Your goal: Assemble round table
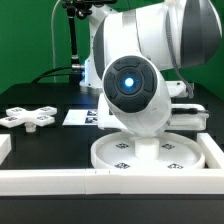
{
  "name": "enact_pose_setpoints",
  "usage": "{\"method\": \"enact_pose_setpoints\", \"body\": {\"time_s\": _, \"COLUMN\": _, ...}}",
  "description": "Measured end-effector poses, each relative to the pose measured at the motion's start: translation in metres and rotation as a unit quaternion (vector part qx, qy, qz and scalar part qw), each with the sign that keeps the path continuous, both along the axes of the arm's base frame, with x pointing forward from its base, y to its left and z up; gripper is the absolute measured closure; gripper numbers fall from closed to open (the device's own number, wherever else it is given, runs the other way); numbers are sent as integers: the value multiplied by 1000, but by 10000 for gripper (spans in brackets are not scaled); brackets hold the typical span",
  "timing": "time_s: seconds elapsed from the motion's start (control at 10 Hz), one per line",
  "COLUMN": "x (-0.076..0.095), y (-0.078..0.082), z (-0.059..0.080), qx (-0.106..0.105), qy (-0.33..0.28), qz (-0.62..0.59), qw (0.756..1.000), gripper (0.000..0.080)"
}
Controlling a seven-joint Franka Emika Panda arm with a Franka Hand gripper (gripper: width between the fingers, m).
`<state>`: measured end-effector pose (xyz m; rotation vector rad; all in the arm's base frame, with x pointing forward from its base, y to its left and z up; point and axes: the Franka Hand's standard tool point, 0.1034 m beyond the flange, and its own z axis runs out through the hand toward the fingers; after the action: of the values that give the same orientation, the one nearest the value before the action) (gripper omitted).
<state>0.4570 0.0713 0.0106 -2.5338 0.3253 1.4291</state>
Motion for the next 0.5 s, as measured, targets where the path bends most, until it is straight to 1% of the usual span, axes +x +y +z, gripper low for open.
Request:
{"method": "enact_pose_setpoints", "body": {"time_s": 0.1, "x": 0, "y": -1, "z": 2, "qx": 4, "qy": -1, "qz": 2, "qw": 1000, "gripper": 392}}
{"method": "enact_pose_setpoints", "body": {"time_s": 0.2, "x": 1, "y": -3, "z": 11, "qx": 18, "qy": -1, "qz": 10, "qw": 1000, "gripper": 392}}
{"method": "enact_pose_setpoints", "body": {"time_s": 0.3, "x": 7, "y": -7, "z": 29, "qx": 36, "qy": 2, "qz": 19, "qw": 999, "gripper": 392}}
{"method": "enact_pose_setpoints", "body": {"time_s": 0.4, "x": 20, "y": -11, "z": 46, "qx": 46, "qy": -8, "qz": 24, "qw": 999, "gripper": 390}}
{"method": "enact_pose_setpoints", "body": {"time_s": 0.5, "x": 31, "y": -12, "z": 59, "qx": 53, "qy": -21, "qz": 29, "qw": 998, "gripper": 390}}
